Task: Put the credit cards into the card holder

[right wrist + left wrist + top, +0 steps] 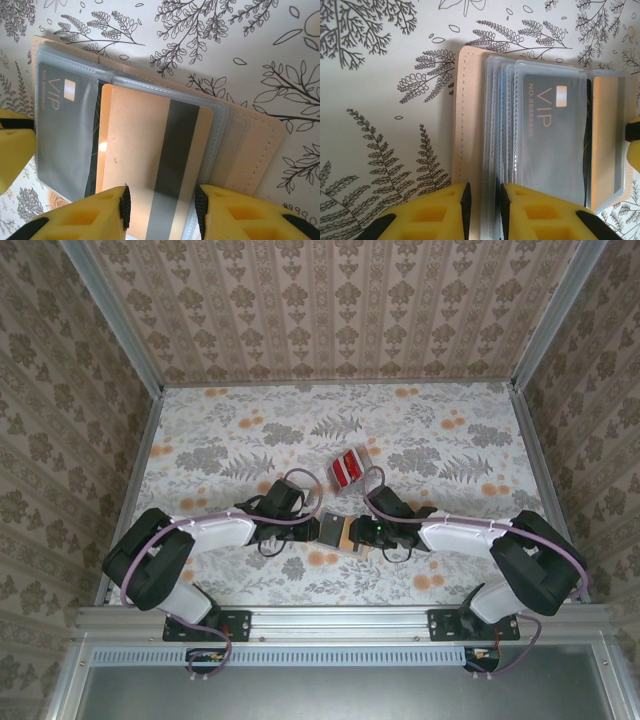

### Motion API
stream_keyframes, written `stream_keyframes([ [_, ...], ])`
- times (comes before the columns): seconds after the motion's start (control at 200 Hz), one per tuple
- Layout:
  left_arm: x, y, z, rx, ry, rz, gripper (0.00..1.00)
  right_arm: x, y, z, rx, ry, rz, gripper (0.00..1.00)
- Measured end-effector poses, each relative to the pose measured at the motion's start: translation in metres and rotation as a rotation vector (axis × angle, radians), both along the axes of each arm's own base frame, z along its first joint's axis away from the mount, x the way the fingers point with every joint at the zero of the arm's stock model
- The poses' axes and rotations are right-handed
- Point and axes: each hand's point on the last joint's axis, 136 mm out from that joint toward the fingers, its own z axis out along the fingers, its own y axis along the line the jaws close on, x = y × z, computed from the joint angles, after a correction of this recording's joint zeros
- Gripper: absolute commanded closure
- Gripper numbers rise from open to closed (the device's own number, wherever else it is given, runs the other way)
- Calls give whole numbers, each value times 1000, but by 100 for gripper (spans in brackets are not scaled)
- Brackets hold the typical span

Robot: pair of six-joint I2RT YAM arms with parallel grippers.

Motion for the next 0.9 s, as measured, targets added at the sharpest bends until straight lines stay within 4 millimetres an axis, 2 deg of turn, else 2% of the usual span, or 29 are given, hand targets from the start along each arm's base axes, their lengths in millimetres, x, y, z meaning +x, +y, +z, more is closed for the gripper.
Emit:
stream_keyframes([
  [0.335, 1, 0, 0, -9, -7, 3, 75, 3, -2, -1, -7, 1, -28, 56],
  [0.9, 0, 0, 0, -15, -7, 9, 75, 9, 14, 7, 138, -28, -67, 56],
])
